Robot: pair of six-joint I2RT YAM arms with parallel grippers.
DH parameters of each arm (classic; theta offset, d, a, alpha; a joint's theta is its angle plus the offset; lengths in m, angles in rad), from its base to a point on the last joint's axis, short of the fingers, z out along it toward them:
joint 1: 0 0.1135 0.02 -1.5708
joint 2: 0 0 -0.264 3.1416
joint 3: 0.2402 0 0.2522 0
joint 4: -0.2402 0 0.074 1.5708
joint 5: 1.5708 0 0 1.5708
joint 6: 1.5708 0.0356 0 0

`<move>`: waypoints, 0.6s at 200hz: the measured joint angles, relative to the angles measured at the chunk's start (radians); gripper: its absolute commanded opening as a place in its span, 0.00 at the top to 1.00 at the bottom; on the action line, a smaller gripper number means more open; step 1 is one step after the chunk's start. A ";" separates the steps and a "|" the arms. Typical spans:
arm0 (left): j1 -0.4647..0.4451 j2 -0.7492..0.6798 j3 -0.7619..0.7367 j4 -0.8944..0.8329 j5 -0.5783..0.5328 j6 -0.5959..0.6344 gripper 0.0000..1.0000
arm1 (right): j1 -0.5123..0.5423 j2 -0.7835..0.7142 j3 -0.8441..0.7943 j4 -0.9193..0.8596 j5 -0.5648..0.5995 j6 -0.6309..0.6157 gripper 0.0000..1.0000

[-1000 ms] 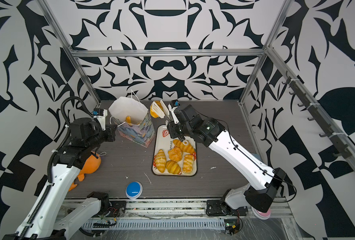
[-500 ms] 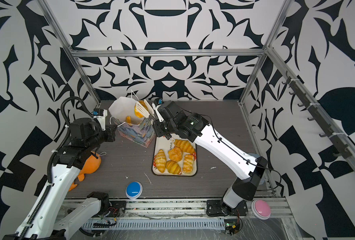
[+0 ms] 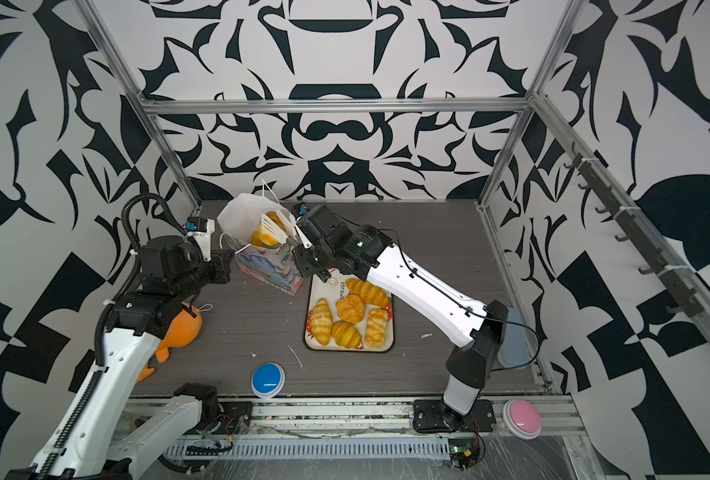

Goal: Place the fake bread into the paper bag
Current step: 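Carry the striped bun over the bag opening with the tongs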

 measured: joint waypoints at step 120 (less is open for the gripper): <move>0.000 0.000 0.000 0.000 -0.001 0.000 0.99 | 0.000 0.050 0.045 -0.026 0.002 -0.014 0.56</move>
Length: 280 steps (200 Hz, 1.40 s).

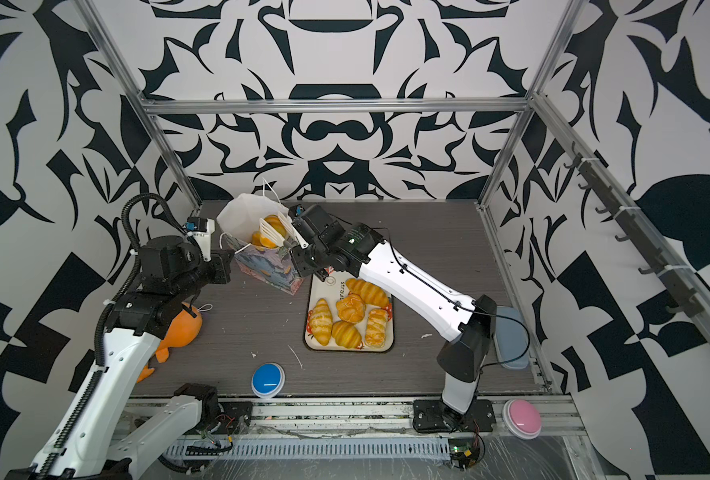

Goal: Place the fake bread into the paper bag
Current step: 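Carry the striped bun over the bag opening with the tongs, then open the tongs to release the striped bun into the bag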

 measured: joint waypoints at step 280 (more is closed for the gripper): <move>0.000 0.006 0.021 -0.034 0.006 -0.023 0.98 | 0.000 -0.005 0.032 -0.016 0.028 -0.018 0.45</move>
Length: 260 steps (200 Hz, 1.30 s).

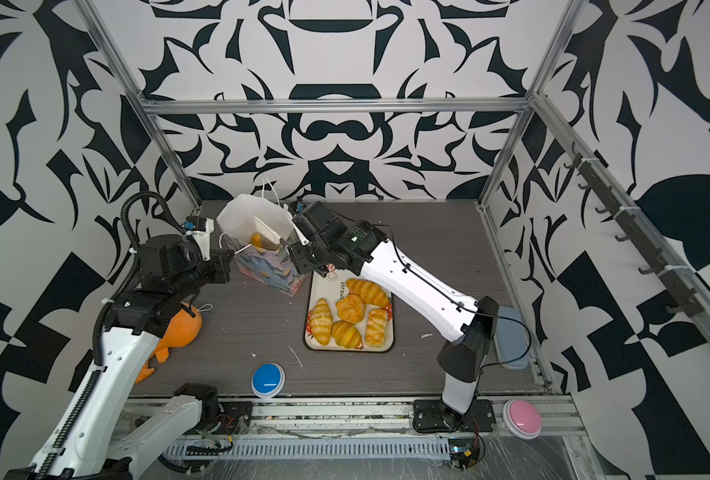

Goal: Place the fake bread into the paper bag
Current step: 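Open the tongs to release the striped bun into the bag, then raise the empty tongs and draw back over the tray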

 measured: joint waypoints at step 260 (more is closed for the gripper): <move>0.000 -0.002 0.000 -0.034 -0.001 -0.003 0.98 | -0.185 -0.530 -0.711 -0.061 0.128 0.054 0.46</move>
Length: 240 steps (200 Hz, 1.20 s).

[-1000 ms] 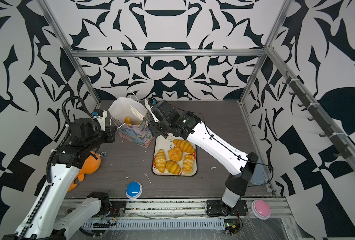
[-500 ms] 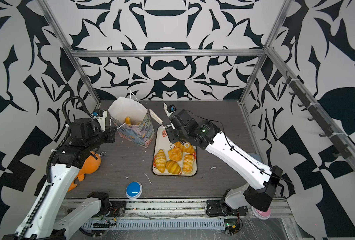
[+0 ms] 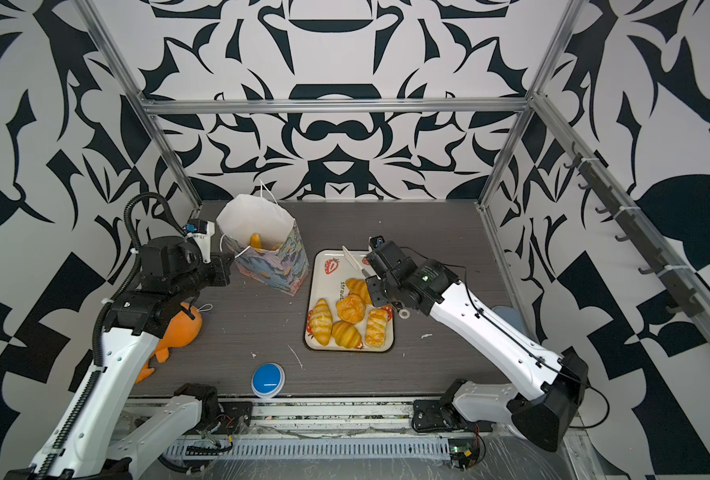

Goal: Place the fake bread into the paper bag
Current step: 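Raise the empty tongs and draw back over the tray, then lower the tongs onto the striped croissant farthest from the robot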

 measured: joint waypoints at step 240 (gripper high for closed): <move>0.000 -0.010 -0.002 0.000 0.005 0.000 0.98 | -0.106 0.008 -0.277 0.105 -0.143 0.051 0.46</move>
